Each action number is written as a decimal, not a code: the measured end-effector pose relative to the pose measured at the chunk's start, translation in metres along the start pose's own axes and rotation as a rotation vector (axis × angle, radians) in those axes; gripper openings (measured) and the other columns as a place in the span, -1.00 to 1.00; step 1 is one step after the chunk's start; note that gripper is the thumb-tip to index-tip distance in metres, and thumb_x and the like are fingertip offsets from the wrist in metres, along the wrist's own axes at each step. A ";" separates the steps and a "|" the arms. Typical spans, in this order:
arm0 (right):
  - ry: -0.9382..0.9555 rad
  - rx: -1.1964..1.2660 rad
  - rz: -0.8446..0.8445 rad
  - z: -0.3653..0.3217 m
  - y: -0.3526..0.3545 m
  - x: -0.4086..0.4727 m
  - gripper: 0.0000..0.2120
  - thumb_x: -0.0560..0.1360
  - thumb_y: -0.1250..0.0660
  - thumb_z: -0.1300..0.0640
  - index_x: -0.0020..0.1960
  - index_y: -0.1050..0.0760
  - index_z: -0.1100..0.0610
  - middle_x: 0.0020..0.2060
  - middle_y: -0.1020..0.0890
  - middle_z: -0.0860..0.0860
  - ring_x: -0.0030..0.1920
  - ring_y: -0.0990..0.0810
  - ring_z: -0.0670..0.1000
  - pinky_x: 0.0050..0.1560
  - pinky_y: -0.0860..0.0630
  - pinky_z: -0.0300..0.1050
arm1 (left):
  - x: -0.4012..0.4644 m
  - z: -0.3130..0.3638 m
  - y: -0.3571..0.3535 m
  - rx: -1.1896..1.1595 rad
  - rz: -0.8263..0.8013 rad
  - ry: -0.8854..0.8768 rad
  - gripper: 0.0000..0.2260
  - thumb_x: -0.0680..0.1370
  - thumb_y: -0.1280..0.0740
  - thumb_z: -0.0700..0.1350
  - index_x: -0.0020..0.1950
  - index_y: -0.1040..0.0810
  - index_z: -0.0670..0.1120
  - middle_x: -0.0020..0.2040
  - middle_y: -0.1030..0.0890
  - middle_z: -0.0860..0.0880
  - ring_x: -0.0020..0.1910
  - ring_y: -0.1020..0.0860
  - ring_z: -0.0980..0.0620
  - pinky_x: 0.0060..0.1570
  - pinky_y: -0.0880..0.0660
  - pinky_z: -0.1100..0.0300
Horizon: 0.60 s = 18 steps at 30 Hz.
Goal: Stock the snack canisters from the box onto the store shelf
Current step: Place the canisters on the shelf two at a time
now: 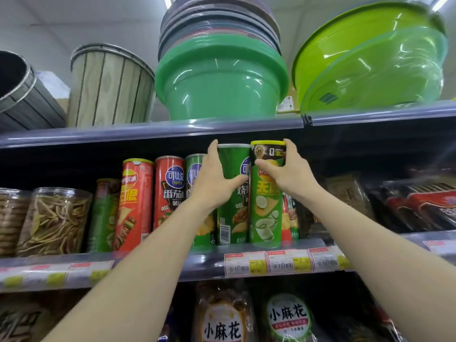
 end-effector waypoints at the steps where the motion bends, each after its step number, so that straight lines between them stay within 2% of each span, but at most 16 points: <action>1: -0.006 -0.011 -0.019 0.004 -0.005 -0.002 -0.07 0.40 -0.42 -0.07 0.52 0.11 0.10 0.28 -0.46 0.11 0.09 -0.48 0.01 0.06 -0.43 -0.12 | -0.002 -0.003 -0.005 0.012 0.000 -0.006 -0.10 0.41 -0.45 0.04 0.53 0.11 0.03 0.49 -0.22 -0.08 0.42 -0.27 -0.05 0.33 -0.22 0.11; 3: -0.021 -0.041 -0.095 0.013 -0.018 -0.007 0.07 0.36 -0.46 -0.02 0.51 0.30 0.05 0.37 -0.36 0.14 0.24 -0.44 0.09 0.24 -0.42 0.02 | -0.004 -0.007 -0.013 0.047 0.008 -0.004 -0.09 0.46 -0.40 0.04 0.53 0.22 0.01 0.51 -0.16 -0.09 0.43 -0.24 -0.05 0.28 -0.22 0.15; 5: -0.013 -0.087 -0.179 0.020 -0.031 -0.013 0.15 0.32 -0.51 0.07 0.49 0.35 0.01 0.38 -0.33 0.18 0.29 -0.42 0.16 0.29 -0.40 0.14 | -0.005 -0.011 -0.018 0.102 0.010 0.008 -0.09 0.48 -0.37 0.03 0.52 0.28 -0.03 0.53 -0.10 -0.12 0.46 -0.20 -0.10 0.36 -0.22 0.04; 9: 0.043 -0.131 -0.175 0.028 -0.040 -0.019 0.03 0.27 -0.51 0.12 0.51 0.09 0.03 0.32 -0.42 0.16 0.28 -0.45 0.16 0.26 -0.42 0.16 | -0.013 -0.020 -0.025 0.279 -0.045 -0.015 -0.07 0.46 -0.40 0.02 0.52 0.25 -0.13 0.55 0.05 -0.17 0.52 0.03 -0.14 0.47 0.01 0.02; 12: 0.042 -0.147 -0.147 0.032 -0.038 -0.020 -0.03 0.27 -0.52 0.06 0.49 0.00 0.04 0.31 -0.43 0.12 0.28 -0.44 0.13 0.27 -0.41 0.16 | -0.022 -0.022 -0.031 0.472 -0.063 -0.098 -0.11 0.47 -0.36 0.10 0.53 0.17 -0.15 0.56 0.04 -0.14 0.51 0.04 -0.14 0.47 0.00 0.01; 15: 0.041 -0.197 -0.115 0.034 -0.039 -0.022 -0.03 0.28 -0.51 0.01 0.50 0.01 0.02 0.35 -0.40 0.11 0.30 -0.42 0.14 0.28 -0.40 0.15 | -0.030 -0.028 -0.035 0.557 -0.072 -0.093 -0.11 0.46 -0.34 0.16 0.53 0.16 -0.12 0.57 0.06 -0.10 0.50 -0.01 -0.14 0.45 -0.07 -0.04; 18: 0.014 -0.255 -0.093 0.036 -0.046 -0.028 -0.04 0.35 -0.45 -0.03 0.52 0.12 -0.04 0.45 -0.26 0.09 0.36 -0.34 0.16 0.31 -0.36 0.17 | -0.035 -0.030 -0.035 0.564 -0.065 -0.090 -0.14 0.47 -0.31 0.17 0.53 0.16 -0.11 0.57 0.07 -0.09 0.50 -0.02 -0.14 0.44 -0.10 -0.04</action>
Point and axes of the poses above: each hand's wrist, its own x-axis towards the middle knuckle, its own y-axis out of the back of the hand, z = x × y, the point moved 6 cm from there along x, towards the middle knuckle
